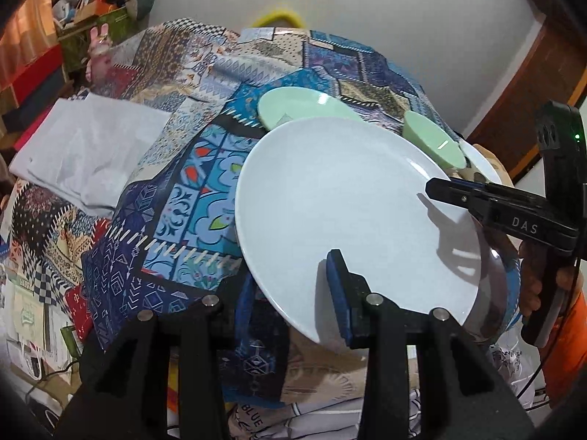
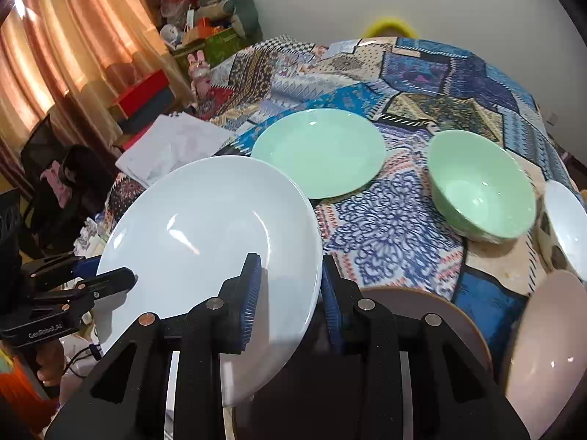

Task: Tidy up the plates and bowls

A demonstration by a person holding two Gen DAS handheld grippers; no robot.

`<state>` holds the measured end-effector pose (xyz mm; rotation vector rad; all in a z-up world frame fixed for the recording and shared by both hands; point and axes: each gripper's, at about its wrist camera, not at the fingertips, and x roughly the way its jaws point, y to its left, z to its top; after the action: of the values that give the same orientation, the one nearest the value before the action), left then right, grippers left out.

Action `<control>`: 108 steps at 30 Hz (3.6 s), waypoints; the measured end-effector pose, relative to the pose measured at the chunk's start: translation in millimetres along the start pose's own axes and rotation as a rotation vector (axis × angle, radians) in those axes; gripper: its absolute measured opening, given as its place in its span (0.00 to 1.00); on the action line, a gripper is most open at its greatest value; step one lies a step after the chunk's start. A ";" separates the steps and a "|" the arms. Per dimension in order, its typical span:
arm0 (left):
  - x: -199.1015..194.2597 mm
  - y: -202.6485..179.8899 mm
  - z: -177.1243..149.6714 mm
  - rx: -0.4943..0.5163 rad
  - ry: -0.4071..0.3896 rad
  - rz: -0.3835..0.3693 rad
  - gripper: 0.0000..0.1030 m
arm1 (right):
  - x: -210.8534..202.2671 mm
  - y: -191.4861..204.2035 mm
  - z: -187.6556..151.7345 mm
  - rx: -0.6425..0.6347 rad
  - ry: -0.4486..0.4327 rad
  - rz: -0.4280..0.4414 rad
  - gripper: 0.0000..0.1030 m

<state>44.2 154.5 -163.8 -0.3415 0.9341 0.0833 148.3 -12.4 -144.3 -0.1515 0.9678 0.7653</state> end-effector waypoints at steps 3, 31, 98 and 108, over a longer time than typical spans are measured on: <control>-5.9 -10.9 0.5 0.021 -0.011 -0.007 0.37 | -13.7 -5.1 -5.4 0.009 -0.022 -0.005 0.29; 3.2 -94.7 -14.6 0.157 0.068 -0.067 0.37 | -73.2 -63.0 -79.8 0.196 -0.087 -0.017 0.29; 40.3 -116.4 -3.1 0.206 0.068 -0.065 0.55 | -101.7 -90.5 -109.2 0.275 -0.142 -0.127 0.31; 28.4 -64.0 38.6 0.100 -0.026 0.019 0.74 | -81.2 -65.7 -57.6 0.165 -0.163 -0.121 0.42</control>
<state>104.9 104.4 -149.3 -0.2385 0.9122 0.0587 124.3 -128.1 -127.4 -0.0034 0.8544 0.5750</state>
